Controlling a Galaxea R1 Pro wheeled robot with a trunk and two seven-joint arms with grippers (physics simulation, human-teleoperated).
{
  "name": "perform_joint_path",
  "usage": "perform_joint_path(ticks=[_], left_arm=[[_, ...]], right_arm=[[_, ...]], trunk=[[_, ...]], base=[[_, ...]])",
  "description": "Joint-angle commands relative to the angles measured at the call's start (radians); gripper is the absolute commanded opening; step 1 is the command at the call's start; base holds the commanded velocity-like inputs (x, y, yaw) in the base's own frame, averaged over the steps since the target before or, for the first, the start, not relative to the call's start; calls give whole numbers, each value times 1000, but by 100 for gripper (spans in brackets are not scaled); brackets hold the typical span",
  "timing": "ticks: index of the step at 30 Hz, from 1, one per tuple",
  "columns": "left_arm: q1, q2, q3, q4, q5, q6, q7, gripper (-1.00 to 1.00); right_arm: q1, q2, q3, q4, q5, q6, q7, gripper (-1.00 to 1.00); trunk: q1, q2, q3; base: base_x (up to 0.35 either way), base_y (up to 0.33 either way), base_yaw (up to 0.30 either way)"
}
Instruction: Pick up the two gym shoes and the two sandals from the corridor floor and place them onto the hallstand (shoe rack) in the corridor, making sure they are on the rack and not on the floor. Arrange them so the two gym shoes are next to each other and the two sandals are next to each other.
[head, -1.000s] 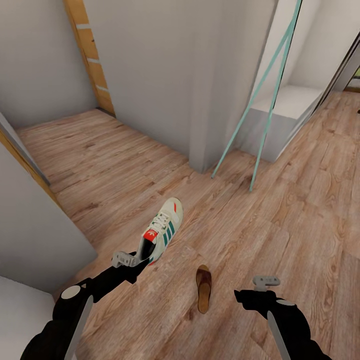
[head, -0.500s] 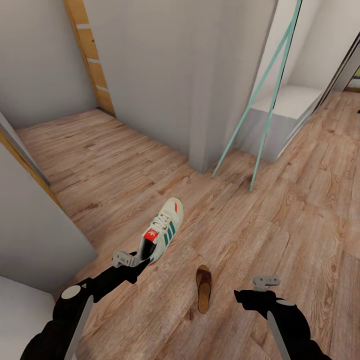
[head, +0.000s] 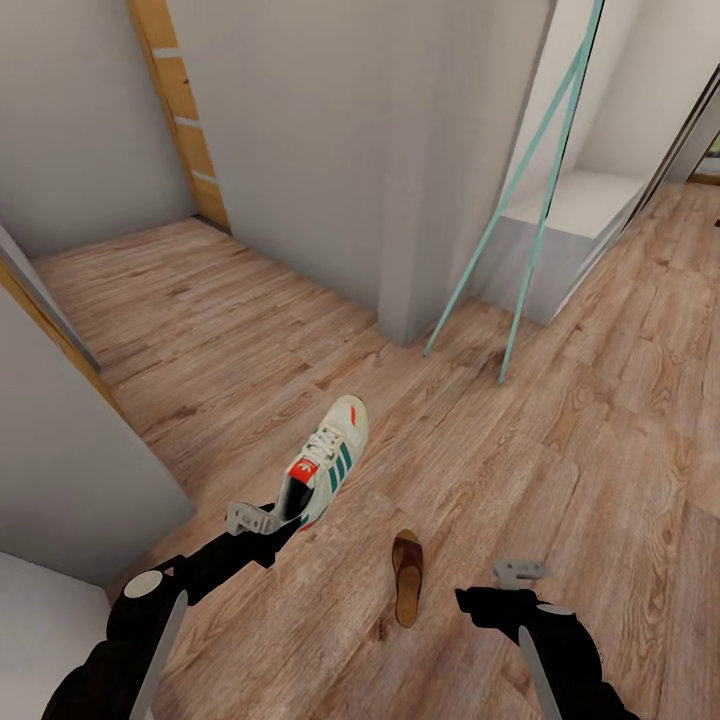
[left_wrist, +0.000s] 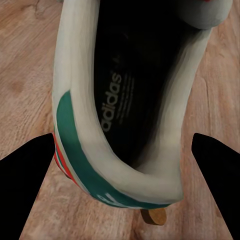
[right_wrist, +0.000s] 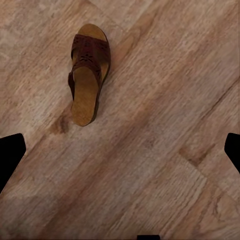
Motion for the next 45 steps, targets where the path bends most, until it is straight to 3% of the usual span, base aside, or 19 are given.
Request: perform_joint_path(ticks=[1,4,7,10,11,13,15,19,22,27,35,45], left_arm=[[-1,0,2,-1,0,7,-5,-100],[1,0,1,-1,0,7,-5,-100],[2,0,-28,-1,0,7,-10,-100],[2,0,-131,-1,-1,7,-26,-100],[-9,-1,-208,-2,-1,7,-29,-100],[-48,-2,-255,-7,-1,11,-32,-100],[-98,-4,-276,-14,0,18,-45,-100],[-188,-6,-286,-18,11,43,-114,-100],[-215,-5,-286,-21,39,65,-143,-100],[-233,-5,-284,-27,60,75,-156,-100],[-267,-5,-282,-30,65,76,-157,-100],[-271,-6,-280,-31,65,78,-157,-100]], right_arm=[[-1,4,-1,-1,0,5,1,100],[-1,14,1,-3,-2,4,3,100],[-1,17,1,-2,1,3,4,100],[-1,17,1,-1,4,2,2,100],[-1,18,2,-1,5,0,1,100],[-1,19,5,0,5,-1,0,100],[-1,20,7,1,4,-1,0,100],[-1,19,8,7,5,-13,1,100],[-1,19,6,7,1,-67,2,100],[-1,19,6,9,2,-161,2,100],[-1,19,10,12,-4,-184,2,100],[-1,19,6,12,-6,-191,3,100]], trunk=[[0,0,-1],[0,0,-1],[0,0,-1],[0,0,-1],[0,0,-1],[0,0,-1],[0,0,-1],[0,0,-1],[0,0,-1],[0,0,-1],[0,0,-5],[0,0,-9]], base=[[0,0,0],[0,0,0],[0,0,0],[0,0,0],[0,0,0],[0,0,0],[0,0,0],[0,0,0],[0,0,0],[0,0,10],[0,0,214],[0,0,169]])
